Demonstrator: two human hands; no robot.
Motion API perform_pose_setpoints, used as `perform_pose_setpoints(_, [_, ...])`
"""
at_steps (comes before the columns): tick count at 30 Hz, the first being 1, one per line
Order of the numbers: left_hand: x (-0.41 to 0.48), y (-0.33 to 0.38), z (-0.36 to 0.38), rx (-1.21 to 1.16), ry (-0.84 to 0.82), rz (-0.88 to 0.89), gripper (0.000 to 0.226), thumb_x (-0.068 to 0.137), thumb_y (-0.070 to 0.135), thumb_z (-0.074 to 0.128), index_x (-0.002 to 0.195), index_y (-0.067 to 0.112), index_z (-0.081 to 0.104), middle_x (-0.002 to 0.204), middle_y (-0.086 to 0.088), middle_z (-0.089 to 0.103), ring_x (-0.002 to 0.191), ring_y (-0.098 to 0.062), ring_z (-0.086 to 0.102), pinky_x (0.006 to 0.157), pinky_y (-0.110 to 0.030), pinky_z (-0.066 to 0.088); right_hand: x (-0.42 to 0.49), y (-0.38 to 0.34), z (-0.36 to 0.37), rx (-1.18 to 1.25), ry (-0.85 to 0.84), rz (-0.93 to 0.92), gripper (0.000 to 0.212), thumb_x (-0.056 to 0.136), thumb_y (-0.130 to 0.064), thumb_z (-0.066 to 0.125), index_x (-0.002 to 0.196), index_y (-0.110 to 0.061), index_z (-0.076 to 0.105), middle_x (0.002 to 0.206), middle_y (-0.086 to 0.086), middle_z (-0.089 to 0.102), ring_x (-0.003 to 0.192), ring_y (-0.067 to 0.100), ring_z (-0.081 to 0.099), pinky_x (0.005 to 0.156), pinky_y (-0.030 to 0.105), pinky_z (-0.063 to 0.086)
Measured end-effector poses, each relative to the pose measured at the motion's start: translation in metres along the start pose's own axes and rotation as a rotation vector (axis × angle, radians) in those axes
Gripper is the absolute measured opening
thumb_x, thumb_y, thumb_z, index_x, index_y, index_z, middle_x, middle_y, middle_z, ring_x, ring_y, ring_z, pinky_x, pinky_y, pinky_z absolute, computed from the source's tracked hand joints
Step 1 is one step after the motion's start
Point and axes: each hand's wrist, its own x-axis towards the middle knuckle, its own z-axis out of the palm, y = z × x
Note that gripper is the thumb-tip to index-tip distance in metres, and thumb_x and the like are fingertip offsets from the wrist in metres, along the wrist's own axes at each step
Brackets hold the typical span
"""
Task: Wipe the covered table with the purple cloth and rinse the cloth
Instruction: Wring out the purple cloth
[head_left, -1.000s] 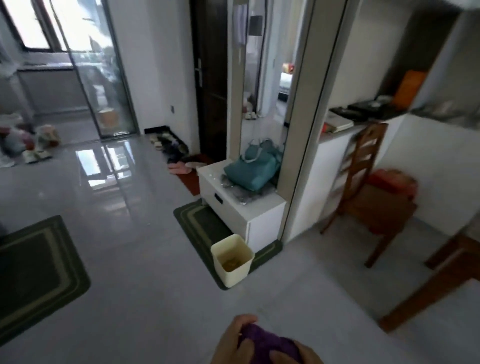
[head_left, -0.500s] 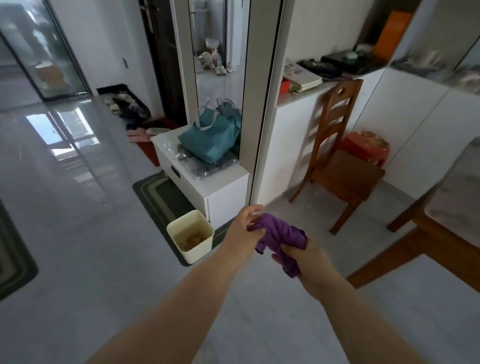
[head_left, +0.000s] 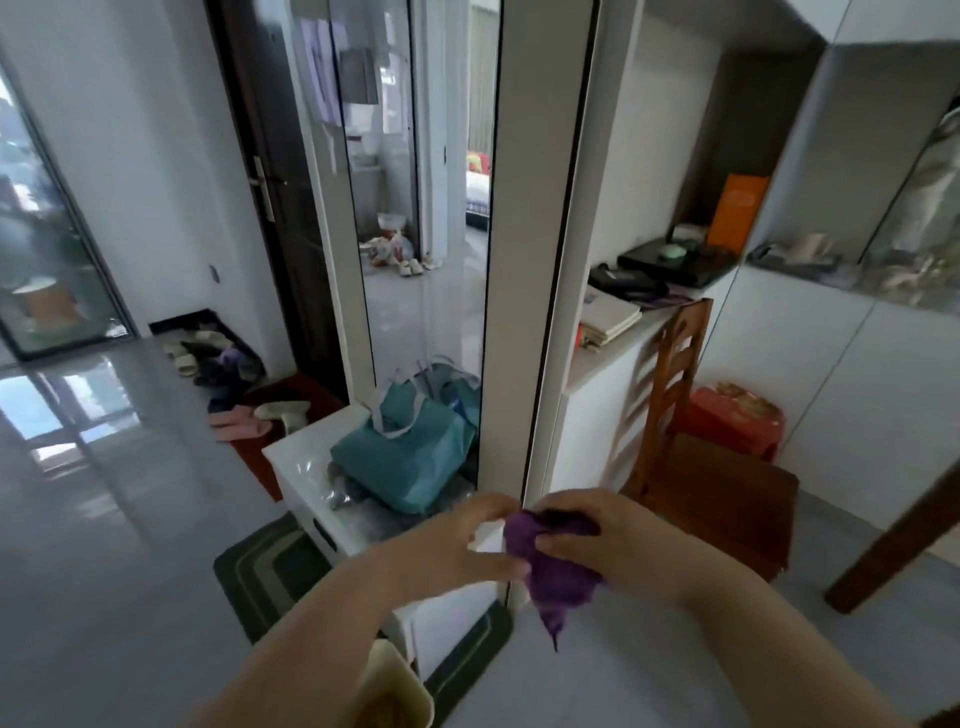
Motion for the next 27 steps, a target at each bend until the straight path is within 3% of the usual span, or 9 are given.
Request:
perform_pose_setpoints(3, [0.030, 0.010, -0.062, -0.040, 0.085, 0.039, 0.026, 0.084, 0.024, 0.062, 0.106, 0.034, 0.053, 0.109, 0.012, 0.059, 0.101, -0.001, 0.057, 0.088, -0.016, 0.046, 0.047, -0.023, -0.042, -0.148, 0.178, -0.124, 0.015, 0.089, -0.024, 0.058, 0.104, -0.021, 0.061, 0.101, -0.003, 0.060, 0.090, 0.009, 0.057, 0.079, 0.018, 0.048])
perform_pose_setpoints(5, [0.050, 0.020, -0.099, -0.066, 0.162, 0.100, 0.012, 0.084, 0.025, 0.062, 0.093, 0.031, 0.056, 0.093, 0.008, 0.063, 0.085, -0.005, 0.062, 0.075, -0.018, 0.051, 0.076, -0.032, -0.067, -0.218, 0.301, -0.172, 0.020, 0.086, -0.029, 0.062, 0.103, -0.020, 0.062, 0.100, -0.005, 0.059, 0.091, 0.006, 0.055, 0.083, 0.021, 0.047])
perform_pose_setpoints(7, [0.074, 0.032, -0.136, -0.043, 0.245, 0.181, 0.008, 0.084, 0.028, 0.062, 0.082, 0.031, 0.055, 0.082, 0.006, 0.060, 0.076, -0.009, 0.059, 0.067, -0.021, 0.048, 0.104, -0.040, -0.094, -0.237, 0.405, -0.202, 0.021, 0.083, -0.032, 0.065, 0.100, -0.020, 0.065, 0.092, -0.009, 0.061, 0.085, 0.004, 0.057, 0.078, 0.019, 0.049])
perform_pose_setpoints(9, [0.099, 0.048, -0.168, -0.072, 0.295, 0.228, 0.006, 0.086, 0.022, 0.059, 0.085, 0.025, 0.054, 0.079, 0.005, 0.059, 0.073, -0.008, 0.057, 0.062, -0.018, 0.047, 0.130, -0.048, -0.121, -0.208, 0.470, -0.213, 0.017, 0.082, -0.033, 0.065, 0.096, -0.023, 0.065, 0.087, -0.013, 0.063, 0.078, 0.002, 0.059, 0.070, 0.014, 0.051])
perform_pose_setpoints(12, [0.132, 0.070, -0.206, -0.070, 0.374, 0.254, 0.011, 0.088, 0.014, 0.056, 0.098, 0.013, 0.051, 0.087, 0.001, 0.062, 0.077, -0.012, 0.060, 0.064, -0.016, 0.051, 0.166, -0.052, -0.153, -0.185, 0.482, -0.244, 0.014, 0.082, -0.034, 0.065, 0.095, -0.027, 0.062, 0.084, -0.014, 0.062, 0.073, -0.004, 0.059, 0.062, 0.007, 0.049])
perform_pose_setpoints(14, [0.155, 0.080, -0.227, -0.045, 0.431, 0.288, 0.016, 0.088, 0.013, 0.055, 0.103, 0.014, 0.054, 0.093, 0.001, 0.063, 0.084, -0.015, 0.061, 0.074, -0.022, 0.052, 0.189, -0.054, -0.173, -0.217, 0.478, -0.296, 0.013, 0.084, -0.033, 0.063, 0.095, -0.027, 0.061, 0.084, -0.016, 0.060, 0.071, -0.011, 0.056, 0.059, 0.003, 0.045])
perform_pose_setpoints(17, [0.188, 0.095, -0.257, 0.004, 0.511, 0.329, 0.018, 0.087, 0.015, 0.057, 0.104, 0.018, 0.059, 0.093, 0.004, 0.063, 0.086, -0.011, 0.061, 0.078, -0.022, 0.050, 0.221, -0.061, -0.208, -0.259, 0.540, -0.351, 0.008, 0.089, -0.033, 0.057, 0.096, -0.030, 0.058, 0.084, -0.022, 0.055, 0.072, -0.006, 0.055, 0.058, -0.001, 0.042])
perform_pose_setpoints(22, [0.236, 0.127, -0.306, -0.014, 0.609, 0.395, 0.015, 0.084, 0.017, 0.061, 0.099, 0.016, 0.064, 0.089, -0.001, 0.065, 0.084, -0.015, 0.062, 0.083, -0.031, 0.050, 0.270, -0.074, -0.266, -0.324, 0.619, -0.401, 0.012, 0.092, -0.039, 0.050, 0.083, -0.036, 0.057, 0.080, -0.016, 0.058, 0.073, 0.003, 0.057, 0.056, 0.012, 0.049])
perform_pose_setpoints(27, [0.261, 0.178, -0.364, -0.021, 0.646, 0.535, 0.011, 0.086, 0.012, 0.057, 0.090, 0.020, 0.064, 0.085, 0.000, 0.065, 0.079, -0.013, 0.062, 0.073, -0.024, 0.050, 0.305, -0.109, -0.317, -0.418, 0.751, -0.549, 0.014, 0.090, -0.029, 0.057, 0.098, -0.022, 0.066, 0.094, -0.007, 0.061, 0.084, 0.006, 0.055, 0.070, 0.016, 0.041])
